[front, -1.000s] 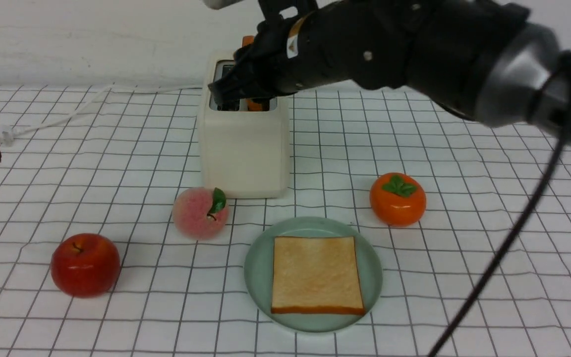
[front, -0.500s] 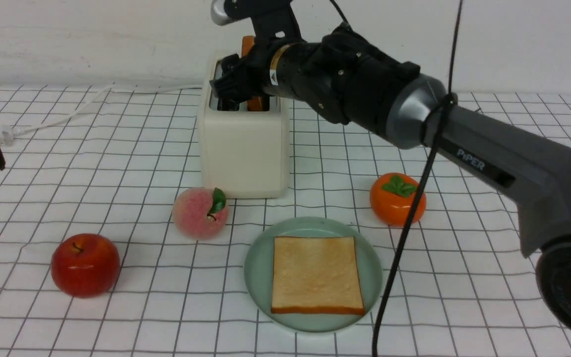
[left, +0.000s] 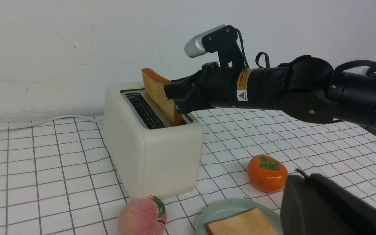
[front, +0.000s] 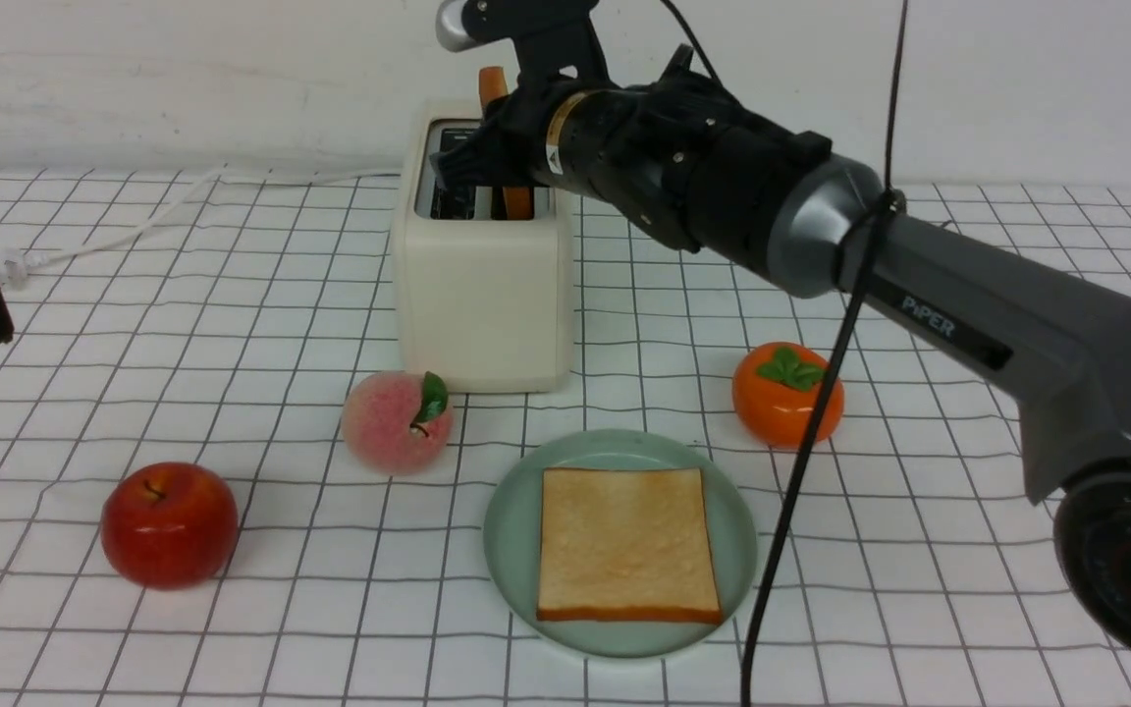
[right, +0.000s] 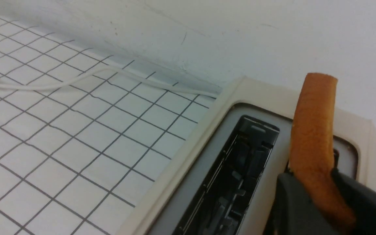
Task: Take toasted bread from bread machine on white checkered table place on plate.
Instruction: 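Grasp the toast slice in the toaster and pull it up out of the slot with the right gripper, then place the held slice of bread on top of the slice on the plate with the right gripper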
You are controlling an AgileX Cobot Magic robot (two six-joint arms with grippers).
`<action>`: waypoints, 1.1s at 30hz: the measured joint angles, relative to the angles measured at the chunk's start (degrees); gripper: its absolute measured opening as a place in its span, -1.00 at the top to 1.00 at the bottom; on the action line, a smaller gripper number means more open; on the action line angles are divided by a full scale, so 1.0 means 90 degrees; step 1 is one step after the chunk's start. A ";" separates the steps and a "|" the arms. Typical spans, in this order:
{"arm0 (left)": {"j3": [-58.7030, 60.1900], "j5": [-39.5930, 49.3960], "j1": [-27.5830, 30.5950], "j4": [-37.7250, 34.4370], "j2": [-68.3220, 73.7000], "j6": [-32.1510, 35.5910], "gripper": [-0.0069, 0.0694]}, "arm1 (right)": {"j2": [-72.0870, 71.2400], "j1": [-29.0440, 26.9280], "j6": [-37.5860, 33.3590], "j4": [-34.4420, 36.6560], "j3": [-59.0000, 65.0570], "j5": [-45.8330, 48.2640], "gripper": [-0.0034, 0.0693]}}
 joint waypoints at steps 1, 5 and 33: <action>0.0000 0.0000 0.0000 0.0000 0.0000 0.0000 0.85 | -0.0055 0.0000 0.0000 -0.0020 0.0000 0.0012 0.57; 0.0000 0.0007 0.0000 0.0000 0.0000 0.0000 0.85 | -0.0582 0.0013 0.0000 -0.0011 0.0000 0.0145 0.57; 0.0000 0.0606 0.0000 0.0000 0.0000 0.0000 0.85 | -0.5083 -0.1712 -0.6724 0.8397 0.5349 0.4306 0.57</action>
